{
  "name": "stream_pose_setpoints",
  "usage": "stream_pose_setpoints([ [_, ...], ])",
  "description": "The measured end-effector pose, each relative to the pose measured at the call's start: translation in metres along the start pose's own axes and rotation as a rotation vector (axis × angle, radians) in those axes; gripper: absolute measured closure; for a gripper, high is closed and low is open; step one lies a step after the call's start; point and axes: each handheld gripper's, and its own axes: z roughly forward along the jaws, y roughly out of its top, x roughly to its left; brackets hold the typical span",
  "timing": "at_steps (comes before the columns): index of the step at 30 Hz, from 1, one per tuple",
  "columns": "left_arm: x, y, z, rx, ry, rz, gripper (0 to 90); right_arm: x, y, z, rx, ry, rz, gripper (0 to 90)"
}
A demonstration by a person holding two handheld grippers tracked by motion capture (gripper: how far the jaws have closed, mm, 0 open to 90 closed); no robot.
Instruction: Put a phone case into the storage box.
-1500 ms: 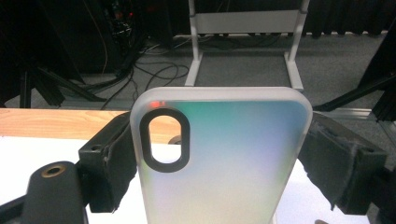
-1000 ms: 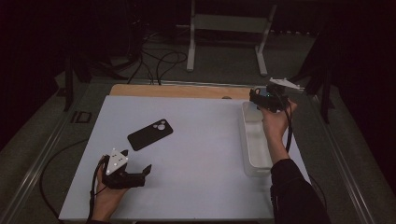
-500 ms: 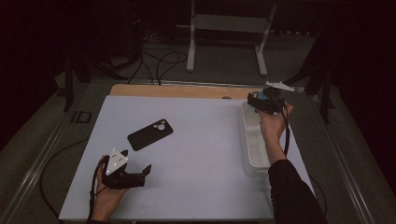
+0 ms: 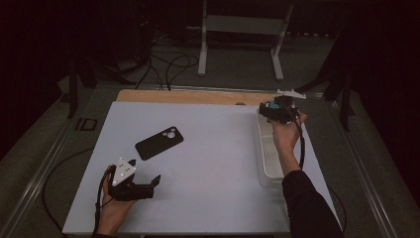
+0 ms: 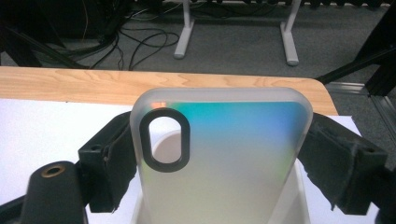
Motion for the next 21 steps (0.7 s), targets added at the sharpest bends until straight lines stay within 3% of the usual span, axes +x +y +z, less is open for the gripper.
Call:
stream_pose_setpoints([
  [21, 0.0, -0.001, 0.0, -0.001, 0.0, -0.003, 0.7, 0.002, -0.008, 0.015, 0.038, -0.023, -0.013, 16.9],
])
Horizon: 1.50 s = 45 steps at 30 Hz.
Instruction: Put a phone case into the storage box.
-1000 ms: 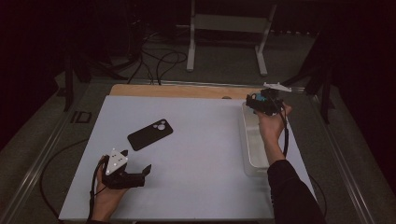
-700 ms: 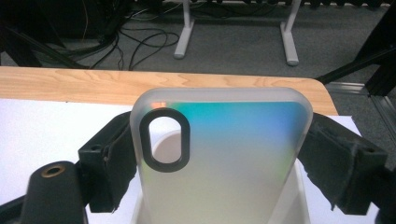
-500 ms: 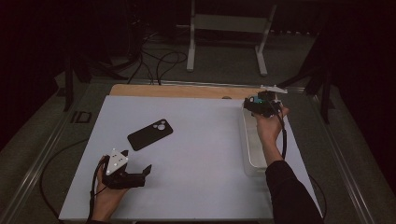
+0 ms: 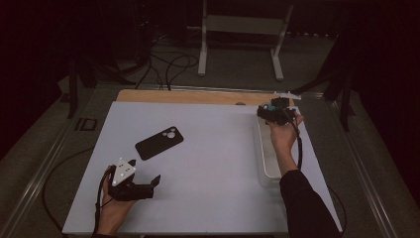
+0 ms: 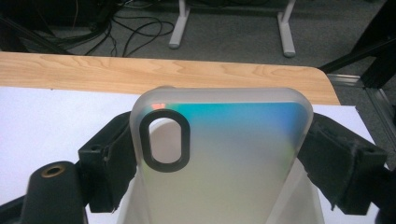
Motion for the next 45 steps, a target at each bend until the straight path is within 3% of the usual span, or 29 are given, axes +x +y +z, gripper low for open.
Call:
stream_pose_setpoints([
  [35, 0.001, -0.0009, -0.0011, 0.001, 0.002, -0.003, 0.7, -0.0033, 0.0053, 0.0092, 0.011, -0.004, 0.038, 15.9],
  [45, 0.0015, -0.0009, -0.002, -0.003, 0.005, -0.005, 0.7, -0.0056, 0.009, 0.0026, -0.033, 0.013, 0.049, 9.2],
])
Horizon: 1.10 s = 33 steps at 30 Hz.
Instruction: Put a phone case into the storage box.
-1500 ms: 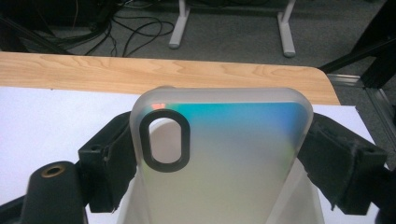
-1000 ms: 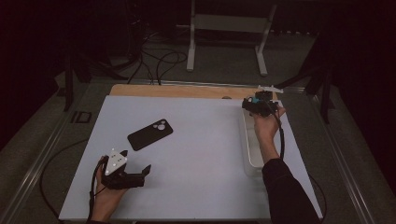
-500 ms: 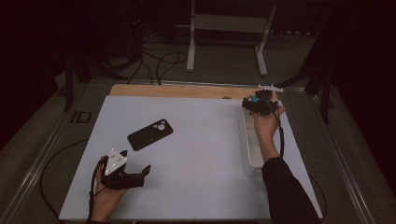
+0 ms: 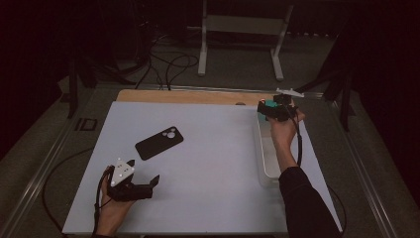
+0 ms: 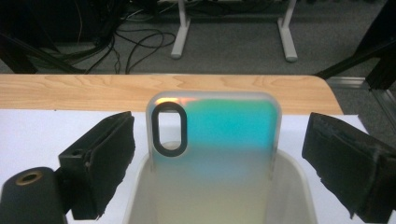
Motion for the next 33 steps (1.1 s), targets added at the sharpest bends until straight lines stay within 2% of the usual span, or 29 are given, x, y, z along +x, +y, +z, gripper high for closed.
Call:
stream_pose_setpoints([
  [3, 0.0, 0.0, 0.0, 0.0, 0.0, -0.002, 0.7, -0.001, 0.002, -0.004, -0.009, 0.001, -0.007, 9.2],
  [8, 0.0, 0.0, 0.001, 0.002, 0.0, 0.001, 0.7, -0.003, 0.006, -0.016, -0.026, 0.04, -0.016, 9.2],
  [9, -0.001, 0.0, 0.001, 0.003, 0.0, 0.002, 0.7, -0.003, 0.006, -0.02, -0.026, 0.063, -0.031, 9.2],
  [10, -0.001, 0.0, 0.001, 0.002, 0.0, 0.002, 0.7, -0.003, 0.006, -0.02, -0.026, 0.063, -0.031, 9.2],
  [11, -0.001, 0.0, 0.001, 0.002, 0.001, 0.002, 0.7, -0.001, 0.006, -0.025, -0.025, 0.094, -0.043, 9.2],
  [14, 0.0, 0.0, 0.0, 0.0, 0.003, -0.001, 0.7, 0.004, 0.004, -0.034, -0.03, 0.146, -0.063, 9.2],
  [17, 0.0, 0.0, 0.0, -0.001, 0.004, -0.005, 0.7, 0.012, 0.001, -0.046, -0.034, 0.202, -0.103, 9.2],
  [20, 0.0, 0.0, 0.0, 0.0, 0.005, -0.003, 0.7, 0.015, -0.001, -0.051, -0.039, 0.223, -0.123, 9.2],
  [21, -0.001, 0.0, 0.0, 0.0, 0.006, -0.002, 0.7, 0.025, -0.007, -0.065, -0.046, 0.281, -0.171, 9.2],
  [24, 0.0, 0.001, -0.001, 0.0, 0.006, -0.003, 0.7, 0.034, -0.013, -0.08, -0.063, 0.317, -0.228, 9.2],
  [28, 0.0, 0.001, -0.001, -0.004, 0.008, -0.005, 0.7, 0.041, -0.022, -0.102, -0.073, 0.371, -0.264, 9.2],
  [33, 0.001, 0.002, -0.003, -0.01, 0.009, -0.002, 0.7, 0.046, -0.043, -0.125, -0.089, 0.404, -0.319, 9.2],
])
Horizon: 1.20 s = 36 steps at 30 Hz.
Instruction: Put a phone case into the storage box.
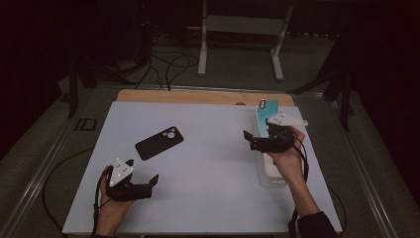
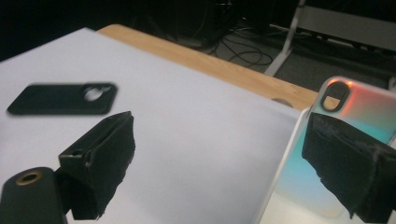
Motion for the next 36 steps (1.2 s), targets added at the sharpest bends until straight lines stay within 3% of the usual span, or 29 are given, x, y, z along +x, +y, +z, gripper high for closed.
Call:
stream_pose_setpoints([
  [2, 0.0, 0.001, -0.001, -0.003, 0.001, -0.001, 0.7, 0.006, -0.008, -0.007, -0.005, -0.002, -0.02, 9.3],
  [10, 0.001, 0.002, -0.003, -0.013, 0.007, -0.005, 0.7, 0.017, -0.042, -0.031, -0.07, 0.042, -0.009, 9.7],
  [16, 0.002, 0.002, -0.005, -0.032, 0.006, -0.008, 0.7, 0.02, -0.052, -0.035, -0.078, 0.058, -0.004, 9.7],
  [17, 0.002, 0.003, -0.005, -0.036, 0.006, -0.01, 0.7, 0.027, -0.075, -0.044, -0.126, 0.07, 0.006, 9.7],
  [21, 0.002, 0.003, -0.007, -0.054, 0.002, -0.008, 0.7, 0.032, -0.092, -0.055, -0.173, 0.08, 0.012, 9.6],
  [24, 0.001, 0.004, -0.009, -0.064, 0.002, -0.006, 0.7, 0.033, -0.099, -0.062, -0.205, 0.089, 0.025, 9.6],
  [26, 0.0, 0.004, -0.01, -0.077, 0.001, 0.001, 0.7, 0.034, -0.101, -0.064, -0.209, 0.077, 0.014, 9.6],
  [36, -0.002, 0.009, -0.02, -0.142, -0.001, 0.023, 0.7, 0.029, -0.113, -0.071, -0.236, 0.083, 0.064, 9.6],
])
